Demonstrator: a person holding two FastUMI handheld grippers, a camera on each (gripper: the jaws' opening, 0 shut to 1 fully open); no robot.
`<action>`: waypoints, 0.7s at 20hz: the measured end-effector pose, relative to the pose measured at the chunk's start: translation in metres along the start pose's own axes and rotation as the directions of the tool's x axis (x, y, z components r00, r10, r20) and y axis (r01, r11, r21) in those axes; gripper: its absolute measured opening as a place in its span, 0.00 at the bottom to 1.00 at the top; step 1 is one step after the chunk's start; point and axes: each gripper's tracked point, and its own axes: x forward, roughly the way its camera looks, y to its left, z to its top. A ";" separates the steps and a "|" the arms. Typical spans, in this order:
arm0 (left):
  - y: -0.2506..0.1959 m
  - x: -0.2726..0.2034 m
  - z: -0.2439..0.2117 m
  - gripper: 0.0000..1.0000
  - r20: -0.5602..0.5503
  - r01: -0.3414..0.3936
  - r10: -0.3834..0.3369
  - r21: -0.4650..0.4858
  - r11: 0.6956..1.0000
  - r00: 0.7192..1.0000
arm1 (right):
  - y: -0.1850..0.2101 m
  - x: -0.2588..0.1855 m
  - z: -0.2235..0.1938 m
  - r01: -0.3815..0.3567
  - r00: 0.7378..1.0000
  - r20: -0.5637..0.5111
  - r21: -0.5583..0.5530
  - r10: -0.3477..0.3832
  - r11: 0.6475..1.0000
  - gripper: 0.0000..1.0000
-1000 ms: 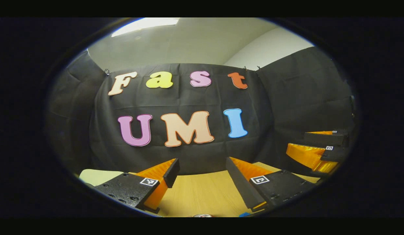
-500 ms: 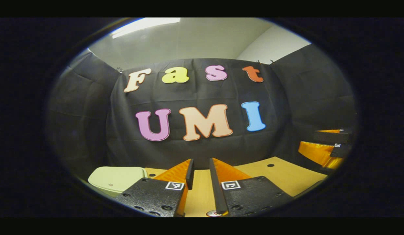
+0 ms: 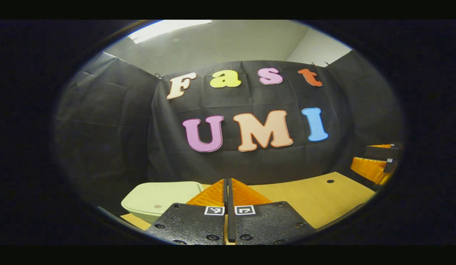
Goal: Press the lid of the desktop garbage bin to open it, pick up the crumpled paper on the desktop and throw it into the bin, then pick up the pop can on the desktop and drop it into the bin, and finally close the garbage bin lid.
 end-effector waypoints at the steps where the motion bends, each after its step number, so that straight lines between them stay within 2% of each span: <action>1: 0.010 0.001 -0.006 0.00 -0.014 -0.023 0.023 -0.005 1.000 1.000 | 0.004 0.002 -0.001 -0.013 1.000 -0.004 -0.003 0.013 1.000 0.98; 8: 0.082 0.006 -0.042 0.00 -0.088 -0.180 0.178 -0.014 0.984 0.980 | 0.033 0.017 -0.016 -0.066 0.997 -0.036 -0.017 0.065 0.998 0.98; 14: 0.113 0.005 -0.076 0.00 -0.148 -0.257 0.252 -0.015 0.966 0.956 | 0.045 0.026 -0.030 -0.069 0.994 -0.081 -0.024 0.067 0.997 0.98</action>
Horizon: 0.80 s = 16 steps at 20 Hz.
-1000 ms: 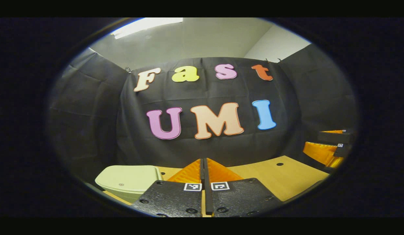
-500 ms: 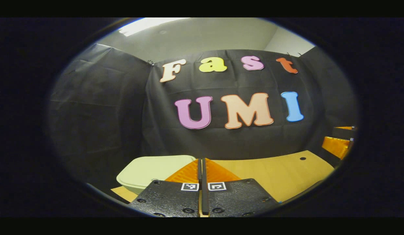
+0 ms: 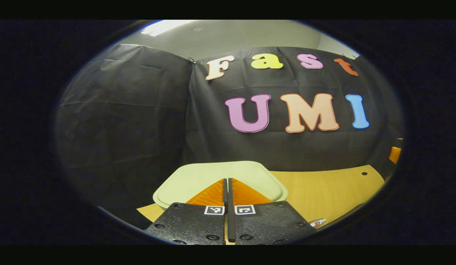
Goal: Press the lid of the desktop garbage bin to open it, pick up the crumpled paper on the desktop and throw it into the bin, then pick up the pop can on the desktop and drop it into the bin, and finally close the garbage bin lid.
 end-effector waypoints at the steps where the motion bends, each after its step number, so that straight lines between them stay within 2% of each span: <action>1: 0.003 0.000 -0.008 0.00 -0.013 -0.005 0.005 -0.003 1.000 1.000 | 0.002 0.002 0.000 0.001 1.000 -0.002 -0.001 -0.001 1.000 0.98; 4: 0.001 -0.001 -0.009 0.00 0.018 -0.009 0.008 0.022 1.000 1.000 | 0.014 0.003 -0.006 -0.013 1.000 -0.013 -0.008 0.013 1.000 1.00; 5: 0.002 -0.001 -0.006 0.00 0.053 -0.020 0.020 0.011 1.000 0.998 | 0.019 0.005 -0.011 -0.024 0.999 -0.030 -0.012 0.024 1.000 1.00; 8: 0.004 -0.004 -0.010 0.00 0.050 -0.042 0.046 -0.075 0.996 0.998 | 0.038 0.008 -0.024 -0.074 0.994 -0.076 -0.012 0.073 0.997 1.00; 10: 0.003 -0.005 -0.010 0.00 0.070 -0.024 0.028 -0.060 0.998 0.997 | 0.043 0.008 -0.022 -0.089 0.993 -0.075 -0.019 0.088 0.996 0.98; 13: 0.003 -0.006 0.000 0.00 0.098 -0.005 0.004 0.015 1.000 0.995 | 0.045 0.010 -0.020 -0.091 0.994 -0.061 -0.017 0.090 0.996 0.98; 16: -0.004 -0.012 0.007 0.00 0.096 0.020 -0.021 0.010 1.000 0.995 | 0.034 0.008 -0.020 -0.064 0.996 -0.055 -0.022 0.063 0.998 0.98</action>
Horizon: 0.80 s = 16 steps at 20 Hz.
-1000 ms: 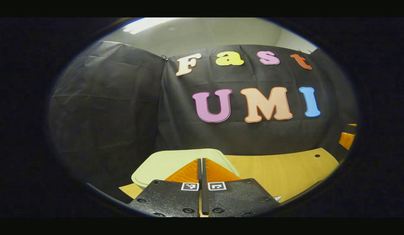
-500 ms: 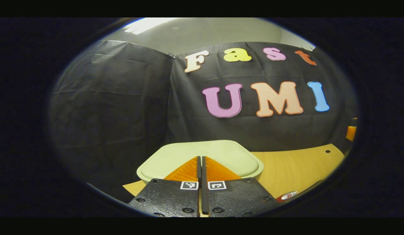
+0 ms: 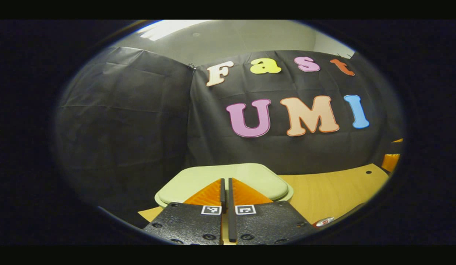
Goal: Press the lid of the desktop garbage bin to open it, pick up the crumpled paper on the desktop and throw it into the bin, then pick up the pop can on the desktop and drop it into the bin, and finally close the garbage bin lid.
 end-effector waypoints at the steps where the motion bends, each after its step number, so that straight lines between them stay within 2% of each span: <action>1: -0.005 0.000 0.008 0.01 0.013 0.019 -0.019 -0.005 1.000 1.000 | -0.005 -0.002 0.000 0.012 1.000 0.002 0.002 -0.012 1.000 0.98; 2: -0.010 -0.001 0.015 0.06 0.023 0.036 -0.037 0.003 0.999 0.999 | -0.011 -0.004 -0.001 0.025 1.000 0.002 0.005 -0.025 1.000 0.98; 4: -0.025 0.007 0.029 0.08 0.049 0.071 -0.072 0.028 0.997 0.996 | -0.025 -0.009 -0.009 0.055 0.998 -0.013 0.008 -0.055 0.998 0.98; 7: -0.057 0.003 0.042 0.13 0.063 0.162 -0.163 0.019 0.987 0.985 | -0.047 -0.019 -0.036 0.093 0.993 -0.073 0.022 -0.091 0.995 0.98; 10: -0.084 -0.003 0.041 0.62 0.046 0.222 -0.223 0.029 0.975 0.974 | -0.061 -0.029 -0.078 0.114 0.982 -0.156 0.015 -0.110 0.993 0.98; 13: -0.101 -0.009 0.041 0.64 0.043 0.245 -0.247 0.054 0.968 0.968 | -0.057 -0.035 -0.142 0.095 0.953 -0.290 0.013 -0.088 0.995 0.98; 15: -0.109 -0.014 0.047 0.76 0.062 0.254 -0.256 0.036 0.966 0.965 | -0.048 -0.038 -0.191 0.062 0.921 -0.387 0.013 -0.052 0.998 0.99; 16: -0.112 -0.016 0.046 0.88 0.064 0.257 -0.258 0.026 0.966 0.964 | -0.045 -0.039 -0.216 0.045 0.901 -0.432 0.004 -0.039 0.999 1.00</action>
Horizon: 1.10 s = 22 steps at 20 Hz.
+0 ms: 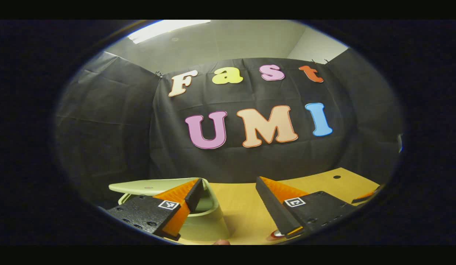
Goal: Press the lid of the desktop garbage bin to open it, pick up the crumpled paper on the desktop and throw it into the bin, then pick up the pop can on the desktop and drop it into the bin, and finally close the garbage bin lid.
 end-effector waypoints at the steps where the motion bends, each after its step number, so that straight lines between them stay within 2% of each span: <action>1: -0.003 -0.001 -0.002 0.98 -0.005 0.002 -0.002 -0.002 1.000 1.000 | 0.001 0.009 -0.022 -0.007 0.999 -0.054 -0.016 0.006 1.000 0.99; 2: -0.006 -0.002 -0.003 0.92 -0.009 0.006 -0.006 0.002 1.000 1.000 | 0.002 0.016 -0.045 -0.018 0.994 -0.110 -0.027 0.015 0.999 0.99; 4: -0.012 -0.005 -0.011 0.92 -0.037 0.026 -0.025 0.021 0.999 0.999 | 0.003 0.028 -0.071 -0.045 0.979 -0.200 -0.027 0.039 0.999 0.99; 5: -0.012 -0.005 -0.014 0.98 -0.049 0.029 -0.027 0.032 0.999 0.998 | 0.002 0.032 -0.074 -0.047 0.972 -0.230 -0.023 0.040 0.999 0.99; 6: -0.010 -0.007 -0.015 0.92 -0.055 0.026 -0.024 0.037 0.999 0.998 | 0.004 0.033 -0.078 -0.048 0.968 -0.246 -0.016 0.043 0.999 0.99; 9: -0.010 -0.010 -0.016 0.92 -0.063 0.025 -0.023 0.034 0.999 0.998 | 0.007 0.038 -0.095 -0.057 0.956 -0.287 0.009 0.057 0.998 1.00; 12: -0.005 -0.011 -0.014 0.92 -0.060 0.022 -0.019 0.052 0.998 0.998 | 0.011 0.044 -0.105 -0.068 0.946 -0.315 0.030 0.074 0.997 0.95; 14: -0.003 -0.010 -0.014 0.92 -0.062 0.023 -0.020 0.052 0.998 0.998 | 0.015 0.048 -0.110 -0.074 0.938 -0.335 0.046 0.086 0.996 0.87; 15: -0.002 -0.010 -0.016 0.92 -0.067 0.019 -0.016 0.053 0.998 0.998 | 0.018 0.048 -0.115 -0.090 0.929 -0.355 0.059 0.105 0.994 0.77; 16: 0.001 -0.010 -0.018 0.92 -0.075 0.014 -0.010 0.054 0.998 0.997 | 0.020 0.046 -0.117 -0.096 0.921 -0.374 0.058 0.111 0.994 0.75; 17: 0.003 -0.011 -0.020 0.92 -0.080 0.010 -0.006 0.054 0.998 0.997 | 0.018 0.053 -0.113 -0.096 0.929 -0.355 0.049 0.107 0.994 0.56; 19: 0.006 -0.013 -0.020 0.92 -0.080 0.007 -0.003 0.050 0.999 0.997 | 0.016 0.049 -0.110 -0.103 0.925 -0.361 0.049 0.114 0.993 0.26; 20: 0.008 -0.014 -0.021 0.92 -0.082 0.006 -0.002 0.047 0.999 0.997 | 0.018 0.050 -0.110 -0.109 0.919 -0.375 0.053 0.121 0.993 0.20; 21: 0.011 -0.015 -0.022 0.92 -0.085 0.002 0.002 0.045 0.999 0.996 | 0.018 0.050 -0.104 -0.111 0.921 -0.370 0.056 0.124 0.992 0.20; 22: 0.015 -0.016 -0.021 0.92 -0.084 -0.005 0.009 0.047 0.999 0.996 | 0.014 0.050 -0.091 -0.104 0.935 -0.334 0.054 0.116 0.993 0.20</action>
